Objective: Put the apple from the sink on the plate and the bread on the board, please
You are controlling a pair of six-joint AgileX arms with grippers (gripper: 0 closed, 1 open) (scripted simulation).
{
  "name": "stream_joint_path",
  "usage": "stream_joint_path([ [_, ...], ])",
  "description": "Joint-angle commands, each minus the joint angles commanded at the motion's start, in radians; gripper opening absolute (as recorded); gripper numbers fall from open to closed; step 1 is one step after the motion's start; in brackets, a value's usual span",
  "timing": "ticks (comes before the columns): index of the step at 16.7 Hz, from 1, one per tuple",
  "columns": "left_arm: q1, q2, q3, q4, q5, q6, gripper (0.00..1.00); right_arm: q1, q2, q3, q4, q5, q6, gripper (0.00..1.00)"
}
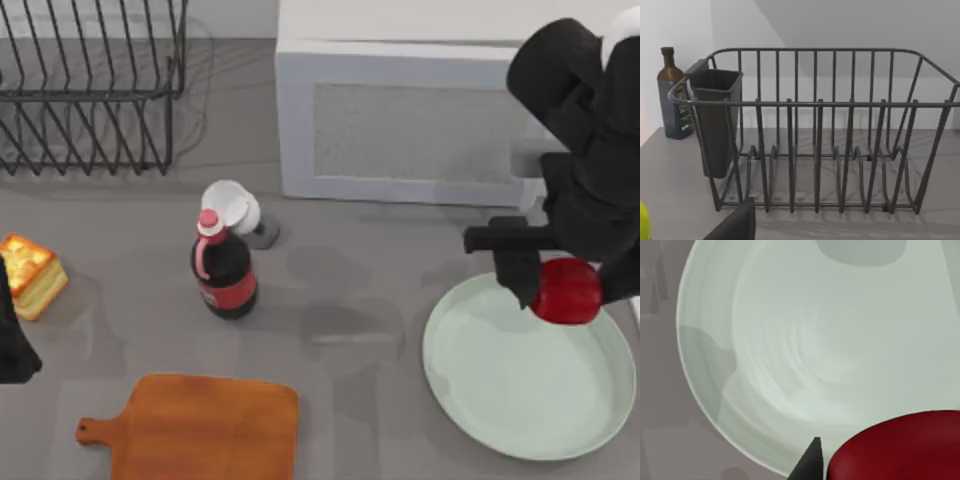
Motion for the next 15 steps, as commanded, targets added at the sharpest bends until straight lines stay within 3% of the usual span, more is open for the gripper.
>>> stream_joint_path([
  [4, 0.0, 0.0, 0.0, 0.0, 0.0, 0.0, 1.0, 0.0, 0.0, 0.0, 0.0, 0.0, 0.0, 0.98],
  [15, 0.0, 0.0, 0.0, 0.0, 0.0, 0.0, 1.0, -0.005, -0.008, -0.009, 0.008, 0.0, -0.003, 1.0],
])
